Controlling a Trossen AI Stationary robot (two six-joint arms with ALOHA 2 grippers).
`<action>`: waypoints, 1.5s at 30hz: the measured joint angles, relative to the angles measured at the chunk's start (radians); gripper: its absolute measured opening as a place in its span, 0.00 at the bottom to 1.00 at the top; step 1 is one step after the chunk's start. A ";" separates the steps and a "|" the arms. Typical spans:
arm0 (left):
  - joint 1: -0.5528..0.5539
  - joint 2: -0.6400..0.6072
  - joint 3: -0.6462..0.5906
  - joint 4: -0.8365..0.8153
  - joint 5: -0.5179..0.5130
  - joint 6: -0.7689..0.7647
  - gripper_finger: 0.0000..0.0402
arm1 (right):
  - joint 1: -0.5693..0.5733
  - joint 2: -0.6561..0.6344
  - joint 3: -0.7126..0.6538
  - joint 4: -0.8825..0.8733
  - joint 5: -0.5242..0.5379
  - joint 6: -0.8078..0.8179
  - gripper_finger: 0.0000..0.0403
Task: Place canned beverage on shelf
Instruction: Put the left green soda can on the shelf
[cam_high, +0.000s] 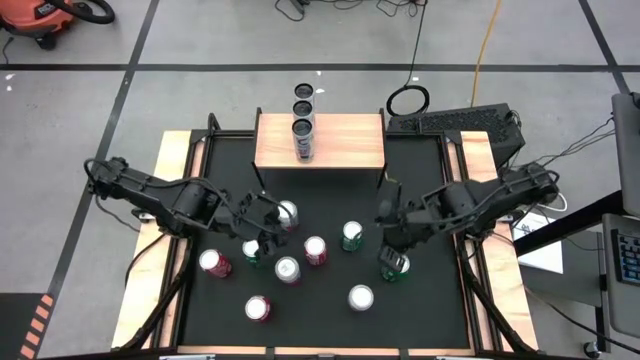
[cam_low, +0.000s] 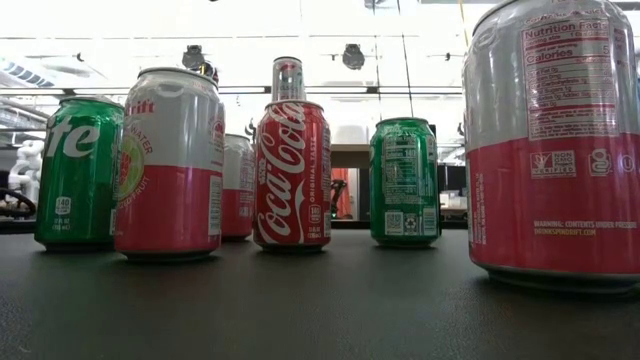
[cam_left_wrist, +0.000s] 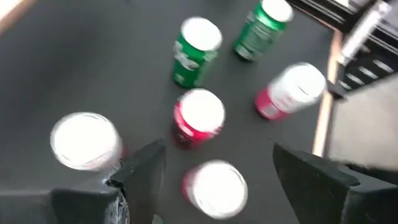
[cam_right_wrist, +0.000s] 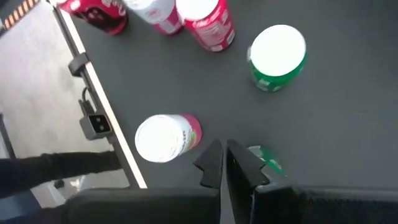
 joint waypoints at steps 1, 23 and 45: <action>-0.001 -0.002 0.000 -0.005 0.020 0.016 0.74 | 0.009 0.010 0.000 0.004 0.003 0.004 0.00; -0.110 -0.014 -0.047 -0.130 0.193 0.022 0.74 | 0.035 0.062 0.000 0.125 0.006 -0.078 0.00; -0.225 0.011 -0.047 -0.017 -0.061 -0.022 0.74 | 0.035 0.062 0.000 0.216 0.054 -0.107 0.00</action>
